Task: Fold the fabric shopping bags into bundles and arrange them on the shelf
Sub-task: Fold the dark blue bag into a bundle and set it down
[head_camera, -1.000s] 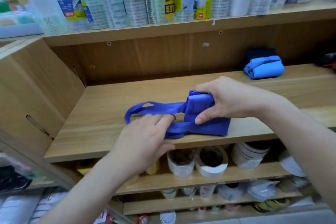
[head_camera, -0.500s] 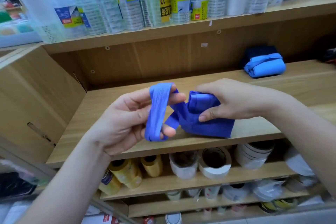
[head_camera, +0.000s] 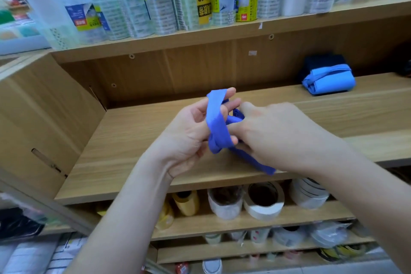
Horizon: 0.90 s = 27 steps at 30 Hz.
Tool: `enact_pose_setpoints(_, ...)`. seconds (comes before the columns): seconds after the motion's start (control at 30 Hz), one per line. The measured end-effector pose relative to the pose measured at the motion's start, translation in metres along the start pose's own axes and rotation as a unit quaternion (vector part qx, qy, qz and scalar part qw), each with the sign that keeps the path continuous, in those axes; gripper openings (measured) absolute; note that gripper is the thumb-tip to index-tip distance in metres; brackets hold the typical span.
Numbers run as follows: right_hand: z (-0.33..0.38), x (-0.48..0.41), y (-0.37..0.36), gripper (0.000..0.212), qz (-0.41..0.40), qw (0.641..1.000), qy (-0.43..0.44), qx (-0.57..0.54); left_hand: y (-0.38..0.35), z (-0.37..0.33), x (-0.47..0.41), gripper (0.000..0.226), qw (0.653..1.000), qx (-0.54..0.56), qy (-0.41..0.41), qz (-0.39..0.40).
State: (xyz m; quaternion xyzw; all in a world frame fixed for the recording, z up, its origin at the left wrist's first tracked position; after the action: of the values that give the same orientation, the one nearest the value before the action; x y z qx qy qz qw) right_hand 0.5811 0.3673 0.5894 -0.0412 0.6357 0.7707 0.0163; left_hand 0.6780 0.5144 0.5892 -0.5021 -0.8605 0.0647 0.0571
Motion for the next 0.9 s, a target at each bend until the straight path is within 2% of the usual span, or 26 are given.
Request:
enact_pose_setpoints(0.1,-0.001,-0.007,-0.002,0.024,-0.015,0.998,-0.028,-0.048,0.002,0.002,-0.005,0.056,0.99,0.116,0.002,-0.075)
enact_pose_setpoints(0.17,-0.006,-0.008,0.001,0.026,0.019,0.988,-0.046,-0.144,0.009,0.003,0.0,0.041,0.981,0.155,0.007,-0.12)
enact_pose_setpoints(0.23,-0.013,-0.005,0.004,0.025,0.076,0.944,-0.037,-0.318,0.019,0.005,0.008,0.017,0.982,0.076,-0.006,-0.171)
enact_pose_setpoints(0.27,-0.017,-0.003,0.006,0.026,0.103,0.911,-0.028,-0.398,0.024,0.004,0.012,0.017,0.979,0.002,-0.036,-0.199)
enact_pose_setpoints(0.33,-0.025,-0.001,0.006,0.028,0.151,0.854,-0.006,-0.498,0.037,-0.003,0.018,0.049,0.951,-0.175,-0.154,-0.204)
enact_pose_setpoints(0.37,-0.028,-0.001,0.004,0.028,0.185,0.829,0.01,-0.528,0.039,-0.01,0.019,0.069,0.919,-0.279,-0.212,-0.179)
enact_pose_setpoints(0.4,-0.029,-0.002,0.001,0.026,0.226,0.8,0.028,-0.554,0.037,-0.018,0.018,0.084,0.868,-0.394,-0.263,-0.146)
enact_pose_setpoints(0.43,-0.029,-0.003,-0.002,0.025,0.264,0.769,0.043,-0.581,0.034,-0.024,0.016,0.09,0.785,-0.512,-0.326,-0.119)
enact_pose_setpoints(0.47,-0.029,-0.004,-0.005,0.023,0.291,0.736,0.055,-0.608,0.029,-0.027,0.015,0.087,0.682,-0.608,-0.394,-0.102)
enact_pose_setpoints(0.5,-0.028,-0.004,-0.008,0.022,0.306,0.705,0.066,-0.636,0.025,-0.027,0.016,0.074,0.589,-0.662,-0.456,-0.084)
enact_pose_setpoints(0.53,-0.029,-0.004,-0.012,0.023,0.309,0.68,0.078,-0.661,0.021,-0.024,0.019,0.059,0.529,-0.684,-0.499,-0.06)
enact_pose_setpoints(0.57,-0.029,-0.003,-0.015,0.023,0.305,0.657,0.089,-0.683,0.019,-0.018,0.022,0.047,0.508,-0.69,-0.515,-0.026)
enact_pose_setpoints(0.63,-0.028,-0.001,-0.019,0.023,0.302,0.618,0.109,-0.718,0.021,-0.004,0.025,0.04,0.514,-0.694,-0.503,0.041)
enact_pose_setpoints(0.73,-0.022,-0.001,-0.024,0.022,0.313,0.589,0.135,-0.733,0.023,0.004,0.009,0.039,0.532,-0.702,-0.472,0.047)
enact_pose_setpoints(0.8,-0.025,0.0,-0.027,0.022,0.304,0.595,0.119,-0.734,0.026,-0.004,0.0,0.021,0.52,-0.715,-0.464,0.045)
enact_pose_setpoints(0.83,-0.029,0.002,-0.027,0.026,0.288,0.604,0.1,-0.736,0.03,-0.012,-0.001,0.021,0.51,-0.734,-0.446,0.049)
enact_pose_setpoints(0.9,-0.042,0.006,-0.022,0.046,0.226,0.629,0.036,-0.743,0.039,-0.027,0.002,0.028,0.491,-0.794,-0.356,0.039)
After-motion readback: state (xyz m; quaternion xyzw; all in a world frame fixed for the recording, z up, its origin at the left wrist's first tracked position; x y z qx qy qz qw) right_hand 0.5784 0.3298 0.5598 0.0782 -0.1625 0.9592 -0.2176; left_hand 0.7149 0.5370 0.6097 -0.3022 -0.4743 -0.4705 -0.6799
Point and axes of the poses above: each hand's wrist, its own x-axis away from the middle knuckle, its own y-axis out of the back of the hand, z = x × y, the point moved 1 cm from there along -x, towards the middle knuckle, and after that the axes turned 6 degrees about -x, right-handed, at the moved point
